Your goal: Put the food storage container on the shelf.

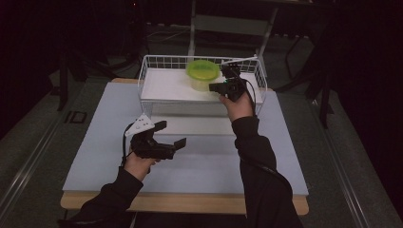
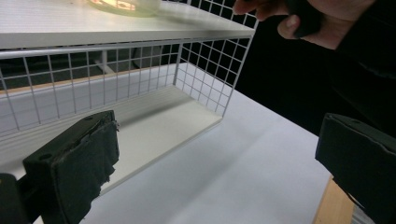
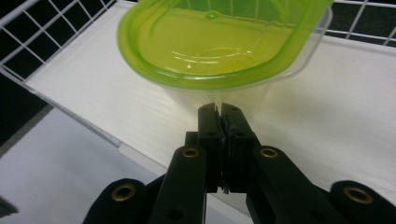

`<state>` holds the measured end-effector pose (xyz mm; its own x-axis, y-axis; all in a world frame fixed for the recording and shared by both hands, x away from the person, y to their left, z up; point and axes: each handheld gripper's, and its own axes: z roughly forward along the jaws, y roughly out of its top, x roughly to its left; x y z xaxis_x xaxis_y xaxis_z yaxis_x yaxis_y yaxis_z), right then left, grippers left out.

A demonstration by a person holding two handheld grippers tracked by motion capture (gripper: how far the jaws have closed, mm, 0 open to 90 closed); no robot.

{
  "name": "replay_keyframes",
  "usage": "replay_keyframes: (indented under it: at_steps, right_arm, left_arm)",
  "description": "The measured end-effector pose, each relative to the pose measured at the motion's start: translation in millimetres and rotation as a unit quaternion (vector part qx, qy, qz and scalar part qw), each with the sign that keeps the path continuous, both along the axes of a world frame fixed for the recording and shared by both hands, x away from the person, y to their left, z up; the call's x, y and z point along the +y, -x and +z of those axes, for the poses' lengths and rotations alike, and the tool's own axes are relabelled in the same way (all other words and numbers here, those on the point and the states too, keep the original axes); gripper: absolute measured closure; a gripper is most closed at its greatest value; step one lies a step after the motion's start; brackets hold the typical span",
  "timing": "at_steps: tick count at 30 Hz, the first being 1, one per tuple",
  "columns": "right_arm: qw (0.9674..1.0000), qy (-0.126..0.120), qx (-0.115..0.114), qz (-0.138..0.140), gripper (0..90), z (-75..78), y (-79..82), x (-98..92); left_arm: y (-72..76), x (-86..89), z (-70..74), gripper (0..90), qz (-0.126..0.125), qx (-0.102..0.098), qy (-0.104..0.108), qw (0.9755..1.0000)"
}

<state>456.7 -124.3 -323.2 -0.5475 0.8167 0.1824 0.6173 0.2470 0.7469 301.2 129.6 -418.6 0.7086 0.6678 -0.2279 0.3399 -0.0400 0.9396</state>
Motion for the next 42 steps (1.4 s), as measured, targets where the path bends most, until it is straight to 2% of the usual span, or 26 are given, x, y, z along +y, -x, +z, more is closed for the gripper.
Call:
replay_keyframes:
  at_steps: [6, 9, 11, 14, 16, 19, 20, 21, 23, 25, 30, 33, 37, 40, 42]
  right_arm:
    - [1.0, 0.004, 0.002, 0.005, 82.2, -1.1, 5.6, -3.6]
    - [0.9998, 0.002, -0.003, 0.018, 76.1, -0.7, 13.5, -4.9]
    - [0.9996, 0.005, -0.01, 0.026, 70.3, 0.2, 20.0, -4.9]
    - [0.9991, 0.004, -0.016, 0.039, 57.7, 0.6, 29.5, -5.6]
    - [0.9986, 0.013, -0.025, 0.045, 47.9, -0.2, 36.1, -5.2]
    - [0.9972, 0.021, -0.039, 0.06, 37.9, -2.0, 47.8, -3.7]
    - [0.9972, 0.021, -0.039, 0.06, 37.9, -2.0, 47.8, -3.7]
    - [0.9963, 0.02, -0.043, 0.072, 29.2, -4.0, 56.1, -2.3]
    - [0.9945, 0.018, -0.043, 0.094, 20.5, -5.9, 63.2, -1.0]
    - [0.9926, 0.023, -0.052, 0.108, 15.5, -8.2, 71.0, 0.4]
    - [0.99, 0.033, -0.063, 0.122, 14.7, -16.0, 86.8, 2.5]
    - [0.9906, 0.011, -0.061, 0.122, 15.1, -21.4, 93.3, -1.4]
    - [0.9905, 0.019, -0.063, 0.121, 15.1, -31.4, 101.3, -5.4]
    - [0.9905, 0.015, -0.065, 0.12, 15.1, -36.2, 105.5, -8.3]
    - [0.99, 0.012, -0.069, 0.122, 15.1, -44.7, 112.6, -13.3]
  left_arm:
    - [4.2, -1.9, 2.5, 0.5, -0.016, -0.012, 0.001, 0.9998]
    - [6.7, -2.0, 3.2, 0.5, -0.025, -0.016, 0.0, 0.9996]
    - [8.3, -1.1, 3.4, 0.5, -0.03, -0.019, 0.004, 0.9994]
    - [11.3, 1.0, 2.9, 0.4, -0.035, -0.02, 0.007, 0.9992]
    - [12.8, 2.6, 2.6, 0.5, -0.034, -0.019, 0.004, 0.9992]
    - [15.1, 5.9, 2.2, 0.5, -0.036, -0.02, 0.007, 0.9991]
    - [15.1, 5.9, 2.2, 0.5, -0.036, -0.02, 0.007, 0.9991]
    - [17.2, 7.6, 1.6, 0.5, -0.041, -0.022, 0.009, 0.9989]
    - [19.5, 8.6, 1.0, 0.5, -0.045, -0.027, 0.0, 0.9986]
    - [22.1, 9.6, -0.7, 0.5, -0.047, -0.03, -0.002, 0.9984]
    - [27.5, 12.0, -5.2, 0.4, -0.054, -0.03, -0.013, 0.998]
    - [30.3, 12.6, -8.7, 0.5, -0.063, -0.028, -0.015, 0.9975]
    - [34.3, 11.0, -16.1, 0.5, -0.076, -0.02, -0.024, 0.9966]
    - [36.3, 10.1, -21.8, 0.5, -0.085, -0.014, -0.029, 0.9958]
    - [37.1, 9.4, -25.2, 0.5, -0.087, -0.011, -0.031, 0.9957]
